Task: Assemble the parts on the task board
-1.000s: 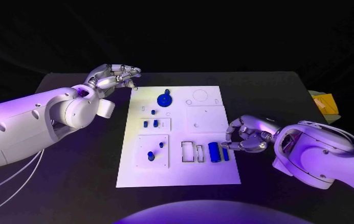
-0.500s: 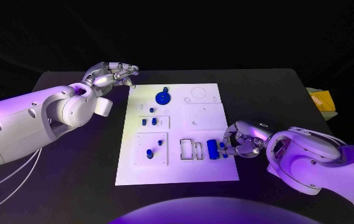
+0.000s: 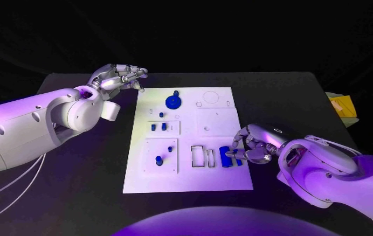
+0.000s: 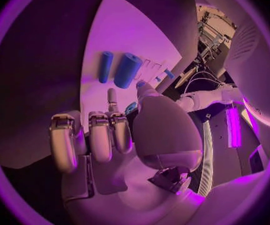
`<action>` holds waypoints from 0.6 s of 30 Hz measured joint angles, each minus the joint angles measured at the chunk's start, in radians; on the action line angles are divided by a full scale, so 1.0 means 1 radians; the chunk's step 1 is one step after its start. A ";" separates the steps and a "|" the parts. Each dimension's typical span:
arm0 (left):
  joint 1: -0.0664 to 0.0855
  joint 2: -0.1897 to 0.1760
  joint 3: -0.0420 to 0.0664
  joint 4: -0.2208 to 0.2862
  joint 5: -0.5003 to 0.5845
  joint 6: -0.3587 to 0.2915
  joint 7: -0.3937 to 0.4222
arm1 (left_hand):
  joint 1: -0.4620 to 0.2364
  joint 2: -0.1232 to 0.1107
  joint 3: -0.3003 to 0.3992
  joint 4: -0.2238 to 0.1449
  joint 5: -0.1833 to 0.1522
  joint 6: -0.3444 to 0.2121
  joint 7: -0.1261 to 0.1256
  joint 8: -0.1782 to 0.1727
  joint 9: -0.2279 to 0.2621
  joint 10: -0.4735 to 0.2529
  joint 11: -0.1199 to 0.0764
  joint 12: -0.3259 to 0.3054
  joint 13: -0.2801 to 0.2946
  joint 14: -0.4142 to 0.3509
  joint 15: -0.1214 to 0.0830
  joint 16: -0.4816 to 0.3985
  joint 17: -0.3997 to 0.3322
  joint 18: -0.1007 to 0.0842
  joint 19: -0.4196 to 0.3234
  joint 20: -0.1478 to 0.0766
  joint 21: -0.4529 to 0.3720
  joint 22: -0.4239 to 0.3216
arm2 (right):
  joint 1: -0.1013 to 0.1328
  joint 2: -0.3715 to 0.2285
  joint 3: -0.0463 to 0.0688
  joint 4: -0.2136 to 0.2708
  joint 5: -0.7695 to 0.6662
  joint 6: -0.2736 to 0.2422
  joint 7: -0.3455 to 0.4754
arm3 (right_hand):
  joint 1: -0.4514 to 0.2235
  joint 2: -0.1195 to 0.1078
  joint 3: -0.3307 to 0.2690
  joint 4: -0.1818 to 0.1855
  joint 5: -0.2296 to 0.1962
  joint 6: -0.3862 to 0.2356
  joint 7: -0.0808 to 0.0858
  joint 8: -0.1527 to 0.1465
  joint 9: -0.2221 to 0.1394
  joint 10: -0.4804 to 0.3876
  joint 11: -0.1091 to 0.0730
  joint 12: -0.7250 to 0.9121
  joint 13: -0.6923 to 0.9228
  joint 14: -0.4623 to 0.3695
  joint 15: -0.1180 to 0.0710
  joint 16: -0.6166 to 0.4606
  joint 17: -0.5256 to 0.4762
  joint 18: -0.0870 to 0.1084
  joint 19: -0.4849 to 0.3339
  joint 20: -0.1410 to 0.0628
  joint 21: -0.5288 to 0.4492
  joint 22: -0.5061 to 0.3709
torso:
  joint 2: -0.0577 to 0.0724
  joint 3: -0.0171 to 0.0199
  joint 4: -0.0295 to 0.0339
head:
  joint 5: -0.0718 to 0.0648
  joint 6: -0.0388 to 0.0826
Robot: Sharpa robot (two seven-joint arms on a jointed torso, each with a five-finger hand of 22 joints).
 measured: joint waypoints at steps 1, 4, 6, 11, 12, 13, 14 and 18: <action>0.000 0.000 0.000 0.000 0.000 0.000 0.000 | 0.000 0.000 0.000 0.000 0.000 0.000 0.000 0.000 0.000 0.000 0.000 0.000 0.000 0.000 0.000 0.000 0.000 0.000 0.000 0.000 0.000 0.000 | 0.000 0.001 0.000 0.000 -0.001 -0.003 0.000 | 0.000 0.000 0.000 0.000 0.000 0.001 -0.001 0.000 -0.001 0.000 0.000 0.000 0.000 0.000 0.000 0.000 0.000 0.000 0.000 0.000 0.000 0.000 | 0.000 0.0000 -0.0001 | 0.000 0.000; 0.000 0.000 0.000 0.000 0.000 0.000 -0.001 | 0.000 0.000 0.000 0.000 0.000 0.000 0.000 0.000 0.000 0.000 0.000 0.000 0.000 0.000 0.000 0.000 0.000 0.000 0.000 0.000 0.000 0.000 | 0.000 0.005 0.000 0.000 -0.004 -0.012 0.000 | -0.004 0.004 -0.003 0.003 0.000 0.001 -0.001 0.000 -0.001 0.000 0.000 0.000 0.000 0.000 0.000 0.000 0.000 0.000 0.000 0.000 0.000 0.000 | 0.000 0.0000 -0.0006 | 0.001 -0.001; 0.000 0.000 0.000 0.000 0.000 0.000 -0.001 | 0.000 0.000 0.000 0.000 0.000 0.000 0.000 0.000 0.000 0.000 0.000 0.000 0.000 0.000 0.000 0.000 0.000 0.000 0.000 0.000 0.000 0.000 | 0.000 0.008 0.000 0.000 -0.006 -0.014 0.000 | -0.004 0.004 -0.005 0.001 0.000 0.002 -0.002 0.000 -0.001 0.000 0.000 0.000 0.000 0.000 0.000 0.000 0.000 0.000 0.000 0.000 0.000 0.000 | 0.000 0.0000 -0.0005 | 0.001 -0.002; 0.000 0.000 0.000 0.000 0.000 0.000 -0.002 | 0.000 0.000 -0.002 0.002 0.000 0.000 0.000 0.000 0.000 0.000 0.000 0.000 0.000 0.000 0.000 0.000 0.000 0.000 0.000 0.000 0.000 -0.001 | -0.001 0.014 0.000 -0.001 -0.010 -0.008 -0.001 | -0.004 0.012 -0.025 0.000 -0.023 0.026 -0.008 0.000 -0.009 0.000 0.000 0.000 0.000 0.000 0.000 -0.001 0.000 0.000 0.000 0.000 0.000 0.000 | 0.000 -0.0002 0.0000 | 0.001 -0.003; 0.000 -0.001 0.000 0.000 0.000 0.000 -0.002 | 0.000 0.000 -0.003 0.003 0.000 0.000 0.000 0.000 0.000 0.000 0.000 0.000 0.000 0.000 0.000 0.000 0.000 0.000 0.000 0.000 0.000 -0.001 | -0.001 0.014 0.000 -0.001 -0.010 -0.004 -0.002 | -0.004 0.012 -0.028 0.000 -0.027 0.026 -0.008 0.000 -0.010 0.000 0.000 0.000 0.000 0.000 0.000 -0.001 0.000 0.000 0.000 0.000 0.000 0.000 | 0.000 -0.0006 0.0000 | 0.001 -0.004; 0.000 -0.001 0.000 0.000 0.000 0.000 -0.002 | 0.000 0.000 -0.003 0.003 0.000 0.000 0.000 0.000 0.000 0.000 0.000 0.000 0.000 0.000 0.000 0.000 0.000 0.000 0.000 0.000 0.000 -0.001 | -0.001 0.015 0.000 -0.002 -0.010 0.000 -0.002 | -0.004 0.012 -0.028 0.000 -0.028 0.029 -0.007 0.000 -0.011 0.000 0.000 0.000 0.000 0.000 0.000 -0.001 0.000 0.000 0.000 0.000 0.000 0.000 | 0.000 -0.0006 0.0000 | 0.001 -0.004; 0.000 -0.001 0.000 0.000 0.000 0.000 -0.003 | 0.000 0.000 -0.003 0.003 0.000 0.000 0.000 0.000 0.000 0.000 0.000 0.000 0.000 0.000 0.000 0.000 0.000 0.000 0.000 0.000 0.000 -0.001 | -0.002 0.016 0.000 -0.003 -0.011 0.006 -0.004 | -0.010 0.018 -0.035 0.001 -0.035 0.035 -0.010 0.000 -0.012 0.000 0.000 0.000 0.000 0.000 0.000 -0.001 0.000 0.000 0.000 0.000 0.000 0.000 | 0.000 -0.0006 0.0000 | 0.000 -0.005; 0.000 -0.001 0.000 0.000 0.000 0.000 -0.003 | 0.000 0.000 -0.003 0.003 0.000 0.000 0.000 0.000 0.000 0.000 0.000 0.000 0.000 0.000 0.000 0.000 0.000 0.000 0.000 0.000 0.000 -0.001 | -0.006 0.021 0.000 -0.009 -0.011 0.031 -0.009 | -0.006 0.022 -0.043 0.001 -0.048 0.037 -0.012 -0.004 -0.015 0.000 0.000 0.000 0.000 0.000 0.000 -0.001 0.000 0.000 0.000 0.000 0.000 0.000 | 0.000 -0.0011 0.0002 | -0.001 -0.006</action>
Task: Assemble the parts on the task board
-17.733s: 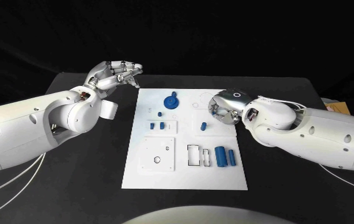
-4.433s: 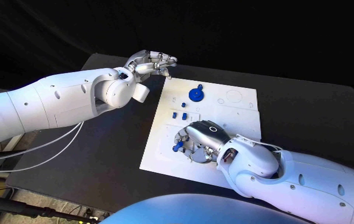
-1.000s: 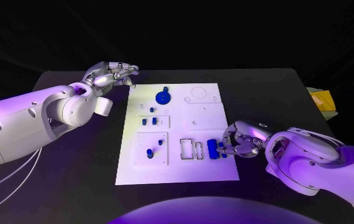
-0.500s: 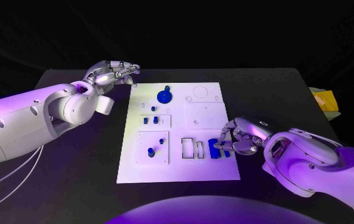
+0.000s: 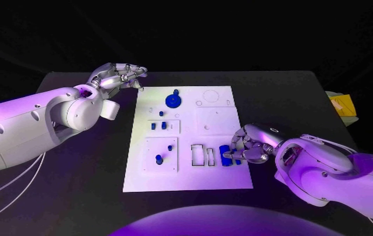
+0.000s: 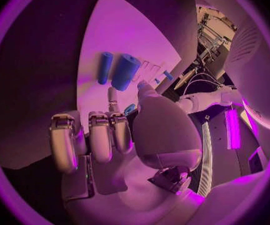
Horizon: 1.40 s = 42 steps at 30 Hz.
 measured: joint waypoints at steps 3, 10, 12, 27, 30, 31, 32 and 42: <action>0.000 0.000 0.000 0.000 0.000 0.000 0.000 | 0.000 0.000 0.000 0.000 0.000 0.000 0.000 0.000 0.000 0.000 0.000 0.000 0.000 0.000 0.000 0.000 0.000 0.000 0.000 0.000 0.000 0.000 | -0.006 0.004 0.000 -0.003 0.000 0.017 -0.005 | -0.004 0.004 -0.004 0.001 -0.004 0.004 0.004 0.000 -0.001 0.000 0.000 0.000 0.000 0.000 0.000 0.000 0.000 0.000 0.000 0.000 0.000 0.000 | 0.000 -0.0001 0.0003 | 0.000 0.000; 0.000 0.000 0.000 0.000 0.000 0.000 -0.001 | 0.000 0.000 0.000 0.000 0.000 0.000 0.000 0.000 0.000 0.000 0.000 0.000 0.000 0.000 0.000 0.000 0.000 0.000 0.000 0.000 0.000 0.000 | -0.014 0.021 0.000 -0.010 -0.001 0.040 -0.015 | -0.004 0.004 -0.005 0.000 -0.004 0.007 0.001 0.000 -0.002 0.000 0.000 0.000 0.000 0.000 0.000 0.000 0.000 0.000 0.000 0.000 0.000 0.000 | 0.000 0.0005 0.0003 | 0.004 -0.001; 0.000 0.000 0.000 0.000 0.000 0.000 -0.001 | 0.000 0.000 0.000 0.000 0.000 0.000 0.000 0.000 0.000 0.000 0.000 0.000 0.000 0.000 0.000 0.000 0.000 0.000 0.000 0.000 0.000 0.000 | -0.016 0.025 0.000 -0.011 -0.001 0.041 -0.016 | -0.004 0.004 -0.005 0.000 -0.004 0.007 0.001 0.000 -0.002 0.000 0.000 0.000 0.000 0.000 0.000 0.000 0.000 0.000 0.000 0.000 0.000 0.000 | 0.000 0.0005 0.0001 | 0.005 -0.001; 0.000 -0.001 0.000 0.000 0.000 0.001 -0.002 | 0.000 0.000 0.000 0.000 0.000 0.000 0.000 0.000 0.000 0.000 0.000 0.000 0.000 0.000 0.000 0.000 0.000 0.000 0.000 0.000 0.000 0.000 | -0.024 0.056 0.003 -0.039 -0.010 0.040 -0.020 | 0.066 0.046 -0.010 -0.003 0.016 0.020 -0.005 -0.007 -0.013 0.004 -0.004 0.000 0.000 0.000 0.000 0.000 0.000 0.000 0.000 0.000 0.000 0.001 | 0.000 -0.0007 0.0009 | 0.009 -0.001; 0.000 -0.002 0.000 0.001 0.000 0.001 -0.003 | 0.000 0.000 0.000 0.000 0.000 0.000 0.000 0.000 0.000 0.000 0.000 0.000 0.000 0.000 0.000 0.000 0.000 0.000 0.000 0.000 0.000 0.000 | -0.025 0.062 0.004 -0.042 -0.015 0.030 -0.020 | 0.120 0.051 0.012 -0.009 0.011 0.026 -0.005 -0.016 -0.032 0.000 -0.007 0.000 0.000 -0.002 -0.003 0.000 0.000 0.000 0.000 0.000 0.000 0.001 | 0.000 -0.0007 0.0009 | 0.009 -0.001; 0.000 -0.002 0.000 0.001 0.000 0.001 -0.003 | 0.000 0.000 0.000 0.000 0.000 0.000 0.000 0.000 0.000 0.000 0.000 0.000 0.000 0.000 0.000 0.000 0.000 0.000 0.000 0.000 0.000 0.000 | -0.025 0.064 0.005 -0.043 -0.017 0.025 -0.020 | 0.136 0.049 0.024 -0.011 0.003 0.028 -0.006 -0.017 -0.033 0.000 -0.007 0.000 0.000 -0.001 -0.007 0.000 0.000 0.000 0.000 0.000 0.000 0.001 | 0.000 -0.0007 0.0008 | 0.009 0.000; 0.000 -0.002 0.000 0.001 0.000 0.001 -0.003 | 0.000 0.000 0.000 0.000 0.000 0.000 0.000 0.000 0.000 -0.002 -0.002 0.000 0.000 0.000 0.000 0.000 0.000 0.000 0.000 0.000 -0.003 0.000 | -0.025 0.066 0.005 -0.044 -0.019 0.021 -0.020 | 0.152 0.049 0.033 -0.010 -0.001 0.029 -0.006 -0.021 -0.041 0.000 -0.007 0.000 0.000 0.000 -0.008 0.000 0.000 0.000 0.000 0.000 0.000 0.001 | 0.000 -0.0007 0.0008 | 0.009 0.000; 0.000 -0.002 -0.001 0.001 0.000 0.004 -0.004 | 0.000 0.000 0.000 0.000 0.000 0.000 0.000 0.000 0.001 -0.004 -0.004 0.000 0.000 0.000 0.000 0.000 0.000 0.000 0.000 0.000 -0.007 -0.001 | -0.029 0.076 0.004 -0.045 -0.015 -0.015 -0.033 | 0.204 0.021 0.072 0.027 0.012 0.039 0.002 -0.021 -0.051 0.000 -0.015 0.000 0.000 -0.002 -0.013 0.000 0.000 0.000 0.000 0.000 0.000 0.000 | -0.001 -0.0004 -0.0002 | 0.010 0.006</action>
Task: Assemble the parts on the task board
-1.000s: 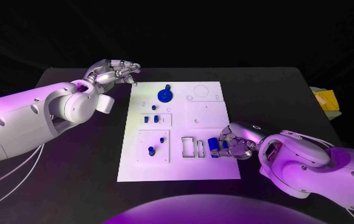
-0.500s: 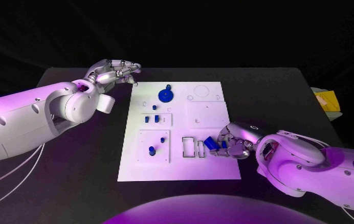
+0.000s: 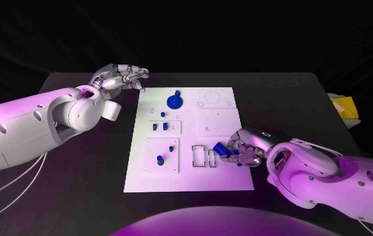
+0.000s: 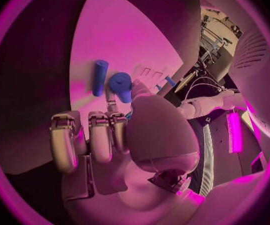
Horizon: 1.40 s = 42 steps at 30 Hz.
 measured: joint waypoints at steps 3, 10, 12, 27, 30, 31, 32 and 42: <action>0.000 0.000 0.000 0.000 0.000 0.001 0.000 | 0.000 0.000 0.000 0.000 0.000 0.000 0.000 0.000 0.000 0.000 0.000 0.000 0.000 0.000 0.000 0.000 0.000 0.000 0.000 0.000 0.000 0.000 | -0.001 -0.005 -0.001 0.007 0.014 -0.017 -0.002 | 0.008 -0.008 0.012 0.011 0.018 0.002 0.002 0.003 -0.001 0.001 -0.009 0.000 0.000 0.002 -0.002 0.000 0.000 0.000 0.000 -0.008 0.000 0.000 | 0.000 0.0001 0.0000 | -0.001 0.000; 0.000 0.000 -0.001 0.000 0.000 0.003 -0.001 | 0.000 0.000 0.000 0.000 0.000 0.000 0.000 0.000 0.000 0.000 0.000 0.000 0.000 0.000 0.000 0.000 0.000 0.000 0.000 0.000 0.000 0.000 | 0.017 -0.024 -0.005 0.033 0.079 -0.065 -0.001 | 0.011 -0.011 0.040 0.015 0.044 0.006 0.006 0.003 -0.001 0.001 -0.016 0.005 0.000 0.002 -0.009 0.000 0.000 0.000 0.000 -0.015 0.000 0.000 | 0.000 0.0003 -0.0001 | 0.000 0.001; 0.000 0.000 -0.001 -0.001 0.000 0.003 -0.002 | 0.000 0.000 0.000 0.000 0.000 0.000 0.000 0.000 0.000 0.000 0.000 0.000 0.000 0.000 0.000 0.000 0.000 0.000 0.000 0.000 0.000 0.000 | 0.028 -0.027 -0.004 0.041 0.102 -0.083 0.002 | 0.010 -0.010 0.045 0.019 0.048 0.006 0.006 0.003 -0.001 0.001 -0.016 0.006 0.001 0.002 -0.009 0.000 0.000 0.000 0.000 -0.015 0.000 0.000 | 0.000 0.0004 -0.0006 | 0.001 0.001; 0.000 0.002 -0.001 -0.002 0.000 0.005 -0.003 | 0.000 0.000 0.000 0.000 0.000 0.000 0.000 0.000 0.000 0.000 0.000 0.000 0.000 0.000 0.000 0.000 0.000 0.000 0.000 0.000 0.000 -0.001 | 0.054 0.008 -0.003 0.048 0.220 -0.123 0.024 | 0.006 -0.008 0.067 0.036 0.057 0.004 0.007 0.003 -0.001 0.001 -0.023 0.010 0.001 0.002 -0.016 0.000 0.000 0.000 0.000 -0.022 0.000 0.000 | 0.001 0.0003 -0.0006 | 0.006 -0.004; 0.000 0.002 -0.001 -0.002 0.000 0.006 -0.003 | 0.000 0.000 0.000 0.000 0.000 0.000 0.000 0.000 0.000 0.000 0.000 0.000 0.000 0.000 0.000 0.000 0.000 0.000 0.000 0.000 0.000 -0.001 | 0.053 0.028 -0.004 0.041 0.241 -0.113 0.027 | -0.027 -0.012 0.076 0.037 0.057 0.004 0.007 0.003 -0.001 0.001 -0.023 0.010 0.001 0.002 -0.016 0.000 0.000 0.000 0.000 -0.022 0.000 0.000 | 0.001 -0.0002 -0.0003 | 0.007 -0.006; 0.000 0.002 -0.001 -0.002 0.000 0.006 -0.003 | 0.000 0.000 0.000 0.000 0.000 0.000 0.000 0.000 0.000 0.000 0.000 0.000 0.000 0.000 0.000 0.000 0.000 0.000 0.000 0.000 0.000 -0.001 | 0.051 0.034 -0.004 0.039 0.248 -0.110 0.028 | -0.032 -0.015 0.079 0.035 0.056 0.004 0.007 0.003 -0.001 0.001 -0.023 0.010 0.001 0.002 -0.016 0.000 0.000 0.000 0.000 -0.022 0.000 0.000 | 0.001 -0.0003 -0.0001 | 0.007 -0.006; 0.000 0.002 -0.001 -0.002 0.000 0.006 -0.003 | 0.000 0.000 0.000 0.000 0.000 0.000 0.000 0.000 0.000 0.000 0.000 0.000 0.000 0.000 0.000 0.000 0.000 0.000 0.000 0.000 0.000 -0.001 | 0.049 0.040 -0.004 0.037 0.254 -0.106 0.029 | -0.038 -0.021 0.080 0.035 0.052 0.004 0.007 0.005 -0.001 0.001 -0.023 0.010 0.001 0.002 -0.016 0.000 0.000 0.000 0.000 -0.022 0.000 0.000 | 0.001 -0.0003 0.0000 | 0.008 -0.006; 0.000 0.003 -0.001 -0.001 0.000 0.006 -0.003 | 0.000 0.000 0.000 0.000 0.000 0.000 0.000 0.000 0.000 0.000 0.000 0.000 0.000 0.000 0.000 0.000 0.000 0.000 0.000 0.000 0.000 -0.001 | 0.023 0.080 -0.004 0.023 0.301 -0.069 0.035 | -0.075 -0.026 0.114 0.003 0.045 0.004 0.007 0.029 -0.001 0.001 -0.023 0.010 0.000 0.002 -0.016 0.000 0.000 0.000 0.000 -0.022 0.000 0.000 | 0.001 -0.0004 0.0002 | 0.015 -0.009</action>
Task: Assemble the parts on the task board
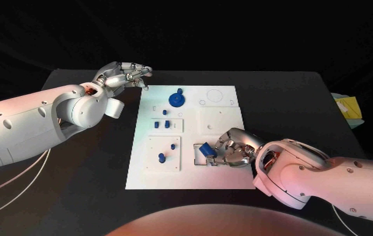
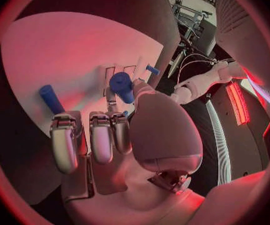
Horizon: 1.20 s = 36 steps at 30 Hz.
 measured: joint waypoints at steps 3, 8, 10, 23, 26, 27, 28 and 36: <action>0.000 0.000 0.000 0.000 0.000 0.000 0.000 | 0.000 0.000 0.000 0.000 0.000 0.000 0.000 0.000 0.000 0.000 0.000 0.000 0.000 0.000 0.000 0.000 0.000 0.000 0.000 0.000 0.000 0.000 | -0.002 0.004 0.000 -0.002 0.009 0.009 0.001 | -0.013 0.000 0.010 -0.004 -0.002 0.000 0.000 0.002 0.000 0.000 0.000 0.000 0.000 0.000 0.000 0.000 0.000 0.000 0.000 0.000 0.000 0.000 | 0.000 0.0001 -0.0001 | 0.001 0.000; 0.000 -0.001 0.000 0.000 0.000 0.000 0.000 | 0.000 0.000 0.000 0.000 0.000 0.000 0.000 0.000 0.000 0.000 0.000 0.000 0.000 0.000 0.000 0.000 0.000 0.000 0.000 0.000 0.000 0.000 | -0.003 0.012 0.001 -0.009 0.017 0.019 0.001 | -0.041 -0.003 0.020 -0.008 -0.008 0.000 0.000 0.026 0.001 0.000 0.000 0.000 0.000 0.000 0.000 0.000 0.000 0.000 0.000 0.000 0.000 0.000 | 0.000 0.0001 -0.0002 | 0.002 -0.002; 0.000 -0.001 0.000 0.001 0.000 0.000 0.000 | 0.000 0.000 0.000 0.000 0.000 0.000 0.000 0.000 0.000 0.000 0.000 0.000 0.000 0.000 0.000 0.000 0.000 0.000 0.000 0.000 0.000 0.000 | -0.003 0.016 0.002 -0.014 0.019 0.020 0.002 | -0.057 -0.007 0.022 -0.011 -0.012 0.000 0.000 0.034 0.015 0.000 0.000 0.000 0.000 0.000 0.000 0.000 0.000 0.000 0.000 0.000 0.000 0.000 | 0.000 0.0001 -0.0002 | 0.003 -0.002; 0.000 -0.002 0.000 0.001 0.000 0.001 0.000 | 0.000 0.000 0.000 0.000 0.000 0.000 0.000 0.000 0.000 0.000 0.000 0.000 0.000 0.000 0.000 0.000 0.000 0.000 0.000 0.000 0.000 0.000 | -0.006 0.052 0.000 -0.038 0.019 0.021 0.007 | -0.207 -0.022 -0.002 -0.031 -0.040 0.050 -0.049 0.065 0.035 0.000 0.000 -0.004 0.000 0.000 0.000 0.000 0.000 0.000 0.000 0.000 0.000 0.001 | 0.000 0.0005 0.0002 | 0.011 -0.001; 0.000 -0.002 0.000 0.001 0.000 0.001 0.000 | 0.000 0.000 0.000 0.000 0.000 0.000 0.000 0.000 0.000 0.000 0.000 0.000 0.000 0.000 0.000 0.000 0.000 0.000 0.000 0.000 0.000 0.000 | -0.006 0.054 0.000 -0.039 0.019 0.028 0.007 | -0.210 -0.025 -0.002 -0.031 -0.040 0.051 -0.050 0.068 0.034 0.000 0.000 -0.004 0.000 0.000 0.000 0.000 0.000 0.000 0.000 0.000 0.000 0.001 | 0.000 0.0004 0.0002 | 0.013 -0.001; 0.000 -0.002 0.000 0.001 0.000 0.001 0.000 | 0.000 0.000 0.000 0.000 0.000 0.000 0.000 0.000 0.000 0.000 0.000 0.000 0.000 0.000 0.000 0.000 0.000 0.000 0.000 0.000 0.000 0.000 | -0.006 0.055 0.000 -0.039 0.019 0.030 0.007 | -0.212 -0.027 -0.003 -0.031 -0.041 0.050 -0.049 0.068 0.034 0.000 0.000 -0.004 0.000 0.000 0.000 0.000 0.000 0.000 0.000 0.000 0.000 0.001 | 0.000 0.0003 0.0002 | 0.013 -0.001; 0.000 -0.002 0.000 0.001 0.000 0.001 0.000 | 0.000 0.000 0.000 0.000 0.000 0.000 0.000 0.000 0.000 0.000 0.000 0.000 0.000 0.000 0.000 0.000 0.000 0.000 0.000 0.000 0.000 0.000 | -0.006 0.055 0.000 -0.039 0.019 0.033 0.006 | -0.215 -0.024 -0.011 -0.031 -0.046 0.049 -0.048 0.068 0.034 0.000 0.000 -0.004 0.000 0.000 0.000 0.000 0.000 0.000 0.000 0.000 0.000 0.001 | 0.000 0.0002 0.0002 | 0.013 -0.001; 0.000 -0.003 0.000 0.001 0.000 0.001 0.000 | 0.000 0.000 0.000 0.000 0.000 0.000 0.000 0.000 0.000 0.000 0.000 0.000 0.000 0.000 0.000 0.000 0.000 0.000 0.000 0.000 0.000 0.000 | -0.006 0.056 0.001 -0.042 0.017 0.038 0.005 | -0.295 0.017 -0.138 -0.029 -0.217 0.027 -0.044 0.092 0.043 0.000 0.000 -0.017 0.000 0.000 0.000 0.000 0.000 0.000 0.000 0.000 0.000 0.001 | 0.000 0.0003 -0.0001 | 0.014 0.001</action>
